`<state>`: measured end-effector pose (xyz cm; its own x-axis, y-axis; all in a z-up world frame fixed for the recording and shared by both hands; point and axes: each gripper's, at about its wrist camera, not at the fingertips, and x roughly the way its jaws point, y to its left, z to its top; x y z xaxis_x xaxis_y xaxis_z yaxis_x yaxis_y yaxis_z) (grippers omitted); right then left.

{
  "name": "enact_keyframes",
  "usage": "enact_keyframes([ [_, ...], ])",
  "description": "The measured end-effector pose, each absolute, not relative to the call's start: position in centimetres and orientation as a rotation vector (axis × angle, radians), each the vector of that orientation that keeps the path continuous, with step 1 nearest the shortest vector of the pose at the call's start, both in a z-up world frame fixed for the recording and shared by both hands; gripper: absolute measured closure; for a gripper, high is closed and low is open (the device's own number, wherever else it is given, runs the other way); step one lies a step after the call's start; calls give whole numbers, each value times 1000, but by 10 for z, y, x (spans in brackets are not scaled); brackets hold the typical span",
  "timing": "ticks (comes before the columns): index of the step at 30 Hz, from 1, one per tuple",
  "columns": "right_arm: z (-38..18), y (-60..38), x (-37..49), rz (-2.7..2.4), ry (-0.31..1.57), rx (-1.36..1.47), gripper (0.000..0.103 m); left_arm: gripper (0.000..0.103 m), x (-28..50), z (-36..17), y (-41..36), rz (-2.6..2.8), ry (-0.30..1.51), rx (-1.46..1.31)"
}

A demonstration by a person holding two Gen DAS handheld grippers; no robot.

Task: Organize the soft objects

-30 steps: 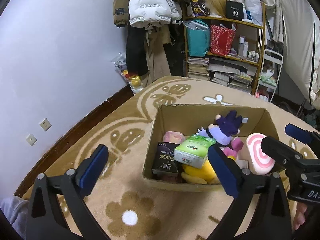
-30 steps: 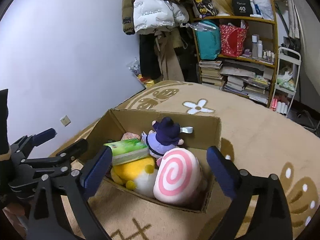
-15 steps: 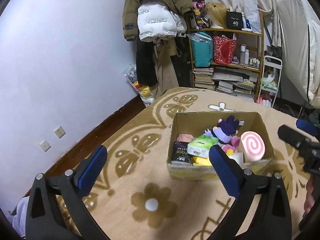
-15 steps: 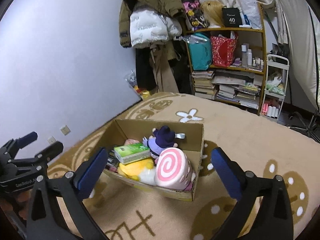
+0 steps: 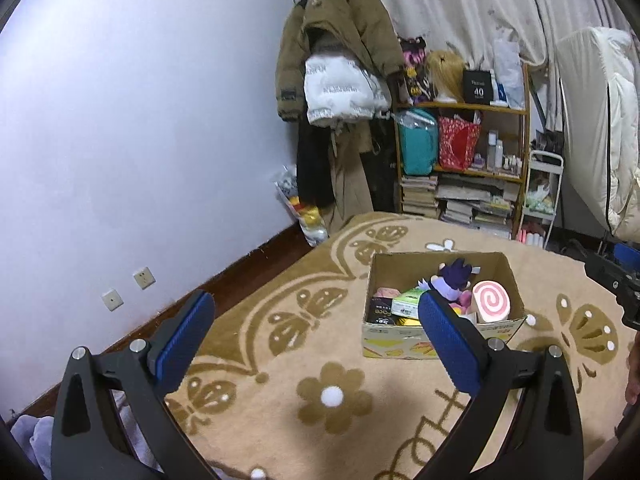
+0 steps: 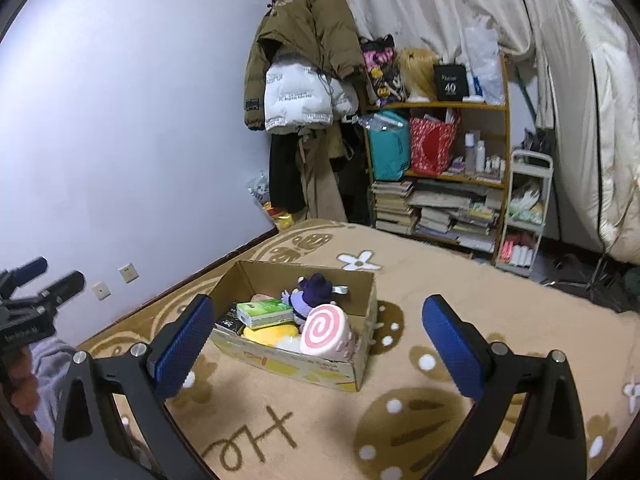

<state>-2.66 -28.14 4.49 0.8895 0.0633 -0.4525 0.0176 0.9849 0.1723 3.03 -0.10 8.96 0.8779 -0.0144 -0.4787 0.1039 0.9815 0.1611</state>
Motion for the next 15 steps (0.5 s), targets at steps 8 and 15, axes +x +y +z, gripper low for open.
enact_keyframes([
  [8, 45, -280, -60, -19, 443, 171, 0, 2, 6, 90, 19, -53, 505, 191],
  [15, 32, -280, -70, -55, 430, 173, 0, 2, -6, 82, 29, -41, 479, 176],
])
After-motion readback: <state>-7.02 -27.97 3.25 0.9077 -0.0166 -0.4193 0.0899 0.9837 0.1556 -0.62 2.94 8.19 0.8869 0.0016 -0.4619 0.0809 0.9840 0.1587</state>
